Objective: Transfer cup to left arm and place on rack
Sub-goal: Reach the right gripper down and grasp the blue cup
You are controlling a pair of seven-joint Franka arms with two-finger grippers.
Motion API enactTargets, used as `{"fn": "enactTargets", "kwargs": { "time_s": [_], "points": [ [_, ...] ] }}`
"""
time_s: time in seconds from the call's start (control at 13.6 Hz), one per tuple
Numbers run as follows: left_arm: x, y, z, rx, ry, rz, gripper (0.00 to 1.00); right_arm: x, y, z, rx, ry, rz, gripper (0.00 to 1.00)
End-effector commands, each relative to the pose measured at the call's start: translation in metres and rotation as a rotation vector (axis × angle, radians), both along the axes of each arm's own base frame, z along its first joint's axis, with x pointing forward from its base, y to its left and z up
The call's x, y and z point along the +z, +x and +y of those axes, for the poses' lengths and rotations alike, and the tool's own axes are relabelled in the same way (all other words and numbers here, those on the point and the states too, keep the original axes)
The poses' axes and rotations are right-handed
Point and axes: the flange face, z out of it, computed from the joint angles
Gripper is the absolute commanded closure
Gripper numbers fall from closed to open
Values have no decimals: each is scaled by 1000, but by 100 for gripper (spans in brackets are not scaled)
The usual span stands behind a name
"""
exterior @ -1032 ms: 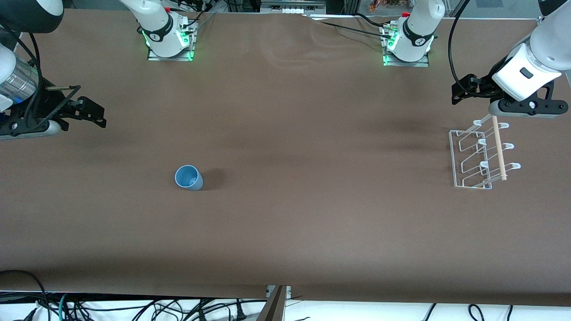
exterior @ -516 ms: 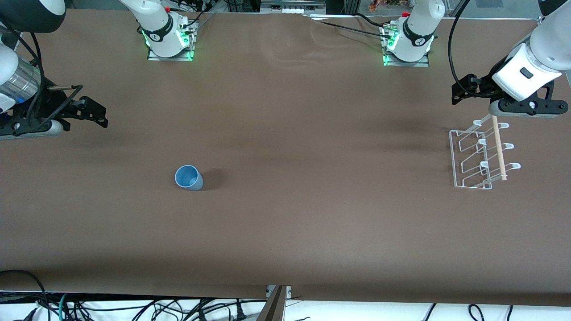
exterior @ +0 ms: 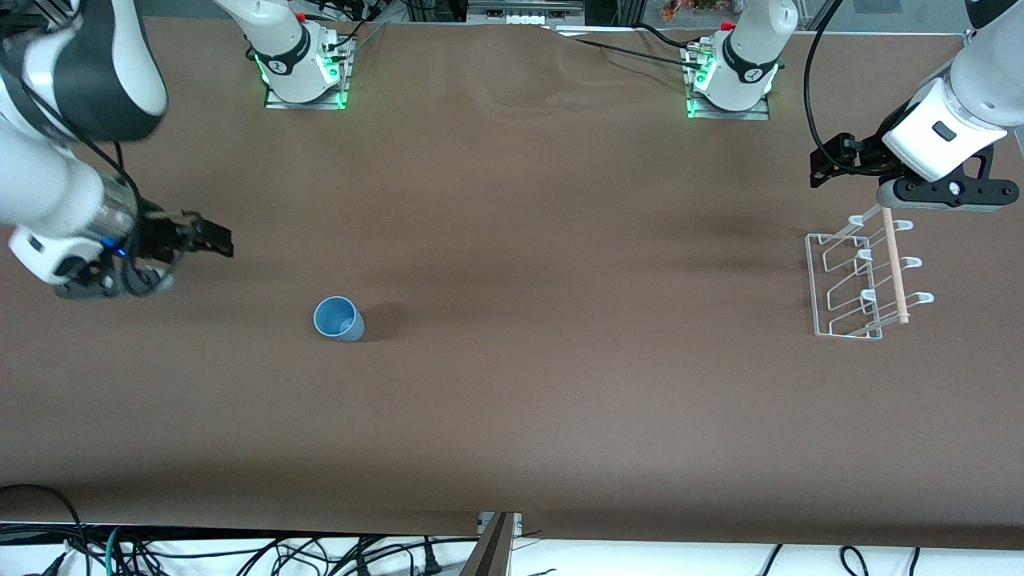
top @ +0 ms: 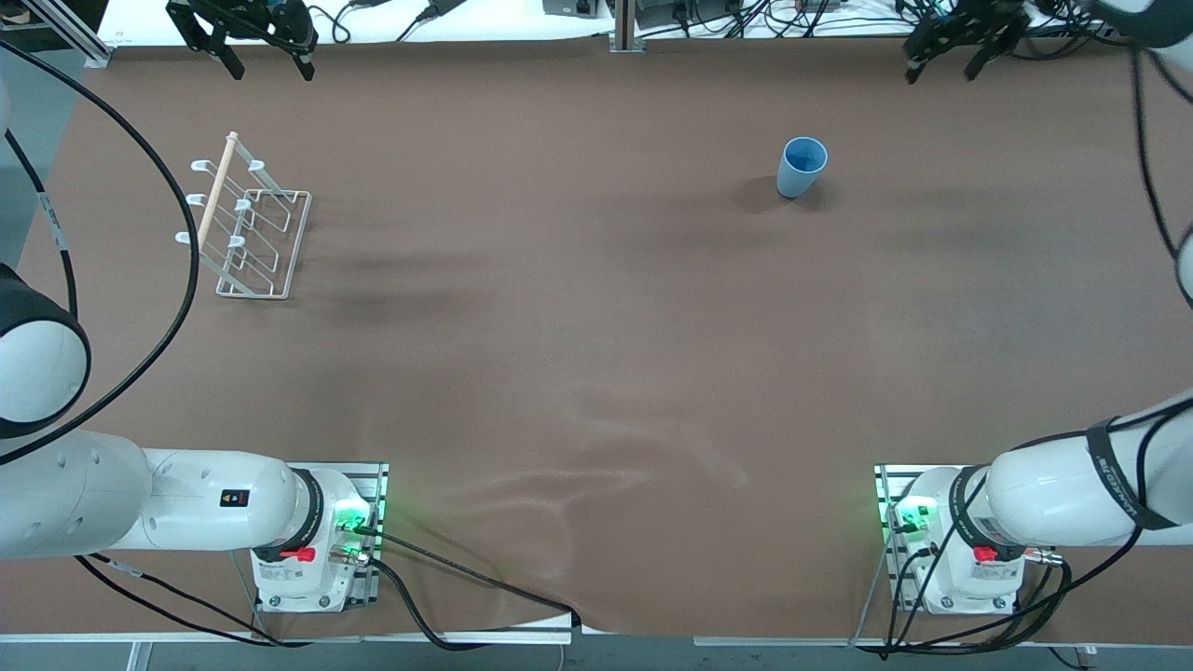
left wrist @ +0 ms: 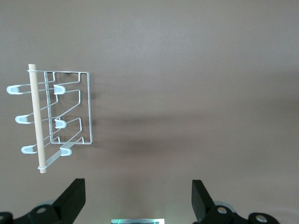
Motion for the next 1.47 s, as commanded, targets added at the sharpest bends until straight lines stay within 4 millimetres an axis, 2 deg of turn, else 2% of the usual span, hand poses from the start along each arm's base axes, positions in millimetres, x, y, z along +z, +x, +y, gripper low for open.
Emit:
{"fn": "enactTargets", "kwargs": {
  "time_s": [0.0,0.29,0.52,0.81,1.11,1.25,1.33,1.4],
  "points": [
    [3,0,0,6,-3,3,0,-44,19,8,-22,52,32,1],
    [3,0,0,6,-3,3,0,-112,47,37,5,60,46,1],
    [3,0,0,7,-4,3,0,-148,57,64,8,50,66,1],
    [4,-1,0,6,-3,2,0,-181,60,81,36,32,51,2],
    [4,-1,0,6,-3,3,0,-209,59,78,75,-32,67,2],
    [4,-1,0,7,-3,3,0,-214,57,79,79,-36,73,2],
    [4,-1,0,6,-3,3,0,-214,57,79,76,-36,74,5],
    [3,0,0,7,-3,5,0,-218,56,81,80,-37,81,16]
  ]
}}
